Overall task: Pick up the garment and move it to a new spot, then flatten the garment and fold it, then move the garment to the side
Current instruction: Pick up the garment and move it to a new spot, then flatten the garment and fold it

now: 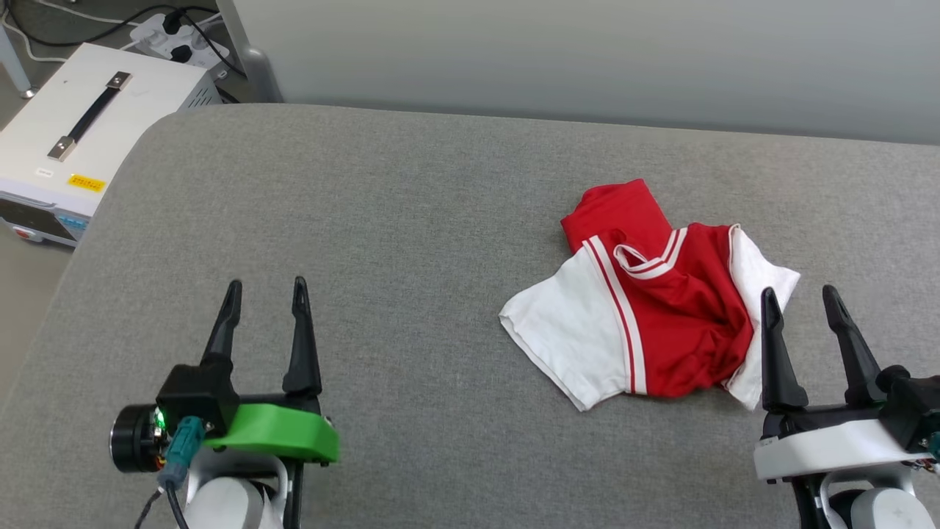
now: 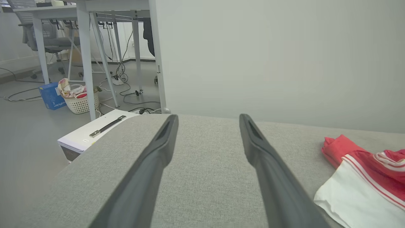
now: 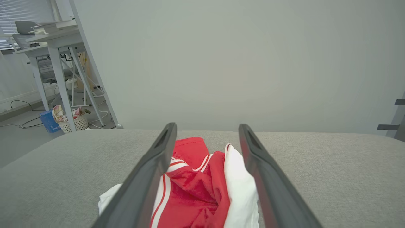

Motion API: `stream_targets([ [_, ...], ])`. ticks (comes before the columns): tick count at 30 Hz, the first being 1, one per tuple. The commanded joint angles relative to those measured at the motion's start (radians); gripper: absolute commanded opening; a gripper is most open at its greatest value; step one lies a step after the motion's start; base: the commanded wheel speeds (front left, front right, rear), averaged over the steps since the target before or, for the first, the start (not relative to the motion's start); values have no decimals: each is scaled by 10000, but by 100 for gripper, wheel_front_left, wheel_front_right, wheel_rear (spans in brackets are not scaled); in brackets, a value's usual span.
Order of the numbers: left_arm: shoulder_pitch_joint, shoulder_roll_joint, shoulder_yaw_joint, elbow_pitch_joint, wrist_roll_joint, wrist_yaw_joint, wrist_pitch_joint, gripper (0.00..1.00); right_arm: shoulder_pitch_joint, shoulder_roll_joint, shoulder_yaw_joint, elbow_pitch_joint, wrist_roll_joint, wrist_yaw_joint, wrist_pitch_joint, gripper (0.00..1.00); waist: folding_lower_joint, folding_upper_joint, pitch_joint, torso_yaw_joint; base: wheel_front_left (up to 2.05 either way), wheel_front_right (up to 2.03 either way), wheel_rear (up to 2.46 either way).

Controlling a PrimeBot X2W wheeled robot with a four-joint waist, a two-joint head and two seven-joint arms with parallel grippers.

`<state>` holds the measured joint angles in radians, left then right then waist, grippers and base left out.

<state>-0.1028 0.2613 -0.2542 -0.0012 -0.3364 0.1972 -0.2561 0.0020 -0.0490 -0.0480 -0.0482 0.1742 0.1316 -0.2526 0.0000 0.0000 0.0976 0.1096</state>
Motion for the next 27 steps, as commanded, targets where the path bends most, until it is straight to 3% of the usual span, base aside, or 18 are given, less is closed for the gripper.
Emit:
stream_targets([
  [1,271,-202,146,-17,215,-250,-56,100,184,-12,48,62,111,-9,-92,100,0,0,-90,4,0,0,0],
  [10,967,-1222,640,528,1234,-1499,-56,100,715,-12,7,287,217,-9,-92,100,0,0,-362,-89,0,0,0],
  [27,1277,-1898,1703,890,2060,-2229,-57,100,982,-12,-80,414,356,-9,-92,100,0,0,-485,-240,0,0,0],
])
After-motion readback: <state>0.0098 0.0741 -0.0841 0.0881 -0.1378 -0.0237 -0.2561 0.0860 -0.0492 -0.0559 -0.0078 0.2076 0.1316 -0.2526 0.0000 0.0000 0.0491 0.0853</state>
